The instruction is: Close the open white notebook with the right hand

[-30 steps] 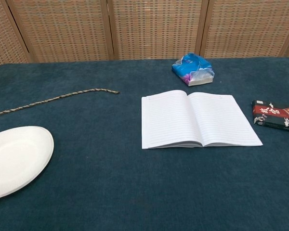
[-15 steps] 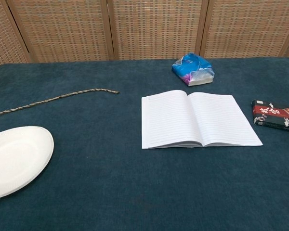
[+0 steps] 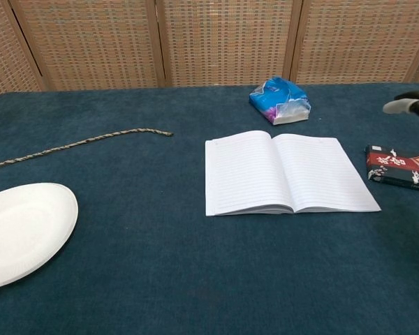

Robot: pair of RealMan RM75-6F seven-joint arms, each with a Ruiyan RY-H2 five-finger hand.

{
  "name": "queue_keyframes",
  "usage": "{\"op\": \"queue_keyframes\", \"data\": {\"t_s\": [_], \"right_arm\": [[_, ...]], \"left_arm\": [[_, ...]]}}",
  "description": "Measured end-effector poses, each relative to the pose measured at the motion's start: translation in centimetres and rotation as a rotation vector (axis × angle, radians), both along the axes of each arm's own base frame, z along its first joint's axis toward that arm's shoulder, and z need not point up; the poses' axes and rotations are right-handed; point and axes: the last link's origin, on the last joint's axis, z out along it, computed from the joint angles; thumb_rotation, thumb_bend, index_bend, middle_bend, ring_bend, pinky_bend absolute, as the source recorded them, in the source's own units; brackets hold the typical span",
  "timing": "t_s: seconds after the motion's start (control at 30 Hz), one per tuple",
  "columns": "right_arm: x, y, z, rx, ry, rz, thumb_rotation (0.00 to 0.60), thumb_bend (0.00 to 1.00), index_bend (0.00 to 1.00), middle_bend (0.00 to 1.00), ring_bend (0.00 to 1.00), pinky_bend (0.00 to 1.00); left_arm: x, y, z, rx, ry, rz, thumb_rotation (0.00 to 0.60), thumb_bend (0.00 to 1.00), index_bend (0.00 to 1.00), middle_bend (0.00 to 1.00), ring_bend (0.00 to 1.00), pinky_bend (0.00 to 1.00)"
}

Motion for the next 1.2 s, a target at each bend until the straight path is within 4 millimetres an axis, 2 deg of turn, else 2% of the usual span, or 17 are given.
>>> {"op": "queue_keyframes", "data": {"t_s": [0.17,0.37,0.77,1.2], "right_arm": [[3.3,-1.1,-2.6,0.033,-0.030,-0.002,0.600,0.15,0.00,0.00,0.00,0.00],[6.2,-2.0,-5.4,0.070,-0.048,-0.004,0.600,0.15,0.00,0.00,0.00,0.00],[9.0,-3.6,-9.0,0.086,-0.051,-0.024,0.600,0.16,0.00,0.00,0.00,0.00],[10.7,-4.0,-11.9,0.118,-0.054,-0.024,0.600,0.21,0.00,0.00,0.00,0.00]], "left_arm": [[-0.3,0.2,0.1,0.002,-0.012,0.005,0.600,0.10,0.00,0.00,0.00,0.00],[-0.6,0.4,0.2,0.000,-0.029,0.016,0.600,0.10,0.00,0.00,0.00,0.00],[-1.2,0.7,0.0,-0.018,-0.046,0.040,0.600,0.10,0.00,0.00,0.00,0.00],[-1.8,1.2,0.1,-0.021,-0.057,0.058,0.600,0.10,0.00,0.00,0.00,0.00]]}}
